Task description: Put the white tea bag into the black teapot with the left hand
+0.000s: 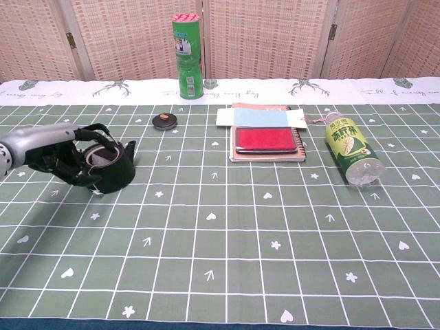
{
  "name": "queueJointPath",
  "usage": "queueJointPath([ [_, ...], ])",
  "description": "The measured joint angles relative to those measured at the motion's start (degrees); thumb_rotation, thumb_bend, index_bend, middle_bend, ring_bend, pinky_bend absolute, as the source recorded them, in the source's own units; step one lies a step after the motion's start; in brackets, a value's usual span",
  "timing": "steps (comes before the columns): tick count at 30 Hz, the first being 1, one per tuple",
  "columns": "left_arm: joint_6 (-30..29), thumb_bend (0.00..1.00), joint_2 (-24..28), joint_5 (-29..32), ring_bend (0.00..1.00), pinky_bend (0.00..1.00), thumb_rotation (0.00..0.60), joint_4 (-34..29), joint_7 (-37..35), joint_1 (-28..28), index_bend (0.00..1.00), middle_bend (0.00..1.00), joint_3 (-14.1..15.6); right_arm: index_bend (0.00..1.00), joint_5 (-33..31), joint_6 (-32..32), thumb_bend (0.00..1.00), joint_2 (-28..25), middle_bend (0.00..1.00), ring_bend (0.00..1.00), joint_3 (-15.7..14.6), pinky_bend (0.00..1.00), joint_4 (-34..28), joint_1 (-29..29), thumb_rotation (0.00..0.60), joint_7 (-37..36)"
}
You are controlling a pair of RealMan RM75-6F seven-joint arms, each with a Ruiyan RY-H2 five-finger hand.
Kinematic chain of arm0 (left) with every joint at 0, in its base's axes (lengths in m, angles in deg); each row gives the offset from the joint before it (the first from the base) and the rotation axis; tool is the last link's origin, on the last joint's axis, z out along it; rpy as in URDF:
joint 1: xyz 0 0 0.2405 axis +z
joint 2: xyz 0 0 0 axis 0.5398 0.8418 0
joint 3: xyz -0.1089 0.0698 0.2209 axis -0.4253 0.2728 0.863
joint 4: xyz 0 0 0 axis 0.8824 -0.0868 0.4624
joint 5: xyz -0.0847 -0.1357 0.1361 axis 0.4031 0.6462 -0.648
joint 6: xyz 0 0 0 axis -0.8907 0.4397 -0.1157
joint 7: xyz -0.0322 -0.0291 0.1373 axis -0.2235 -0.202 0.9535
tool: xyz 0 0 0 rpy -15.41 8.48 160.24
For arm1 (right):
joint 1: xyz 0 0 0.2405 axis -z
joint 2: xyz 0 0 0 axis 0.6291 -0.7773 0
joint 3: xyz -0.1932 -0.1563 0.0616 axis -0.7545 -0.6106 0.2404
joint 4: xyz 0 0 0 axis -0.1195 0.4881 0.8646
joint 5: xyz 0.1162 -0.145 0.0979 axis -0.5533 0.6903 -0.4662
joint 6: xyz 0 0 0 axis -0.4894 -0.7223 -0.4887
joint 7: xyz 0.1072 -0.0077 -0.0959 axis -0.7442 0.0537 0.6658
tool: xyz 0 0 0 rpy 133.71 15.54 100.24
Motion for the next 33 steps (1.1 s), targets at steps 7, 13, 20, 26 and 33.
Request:
queueJointPath([
  [7, -4.8, 0.34, 4.28, -1.94, 1.0, 1.0, 0.542, -8.22, 2.67, 0.43, 0.17, 1.0, -1.58, 0.0, 0.9, -1.34, 0.42, -0.23, 0.0, 0.0, -0.29, 0.0, 0.52, 0.51, 0.6, -1.26],
  [13, -13.55, 0.35, 12.21, -6.23, 1.0, 1.0, 0.541, -17.13, 7.59, 3.48, 0.15, 1.0, -1.1, 0.0, 1.46, -1.35, 0.42, -0.2, 0.0, 0.0, -0.54, 0.0, 0.69, 0.46, 0.6, -1.18],
  [20, -29.38, 0.32, 18.66, -18.17, 0.76, 0.97, 0.528, -21.18, 9.27, 12.54, 0.18, 0.77, 2.31, 0.0, 1.34, -0.32, 0.42, 0.1, 0.0, 0.0, -0.51, 0.0, 0.42, -0.05, 0.6, -0.06],
  [26, -47.98, 0.32, 18.39, -34.84, 0.47, 0.72, 0.539, -14.68, 5.73, 23.93, 0.17, 0.58, 7.49, 0.0, 1.65, 0.31, 0.42, 0.64, 0.0, 0.0, -0.49, 0.0, -0.02, -0.56, 0.6, 2.0],
  [33, -55.79, 0.25, 17.02, -38.86, 0.2, 0.28, 0.538, -4.62, -0.59, 35.01, 0.15, 0.26, 12.06, 0.0, 0.58, 4.3, 0.42, 1.56, 0.0, 0.0, -0.57, 0.0, -0.87, -1.91, 0.6, 5.74],
])
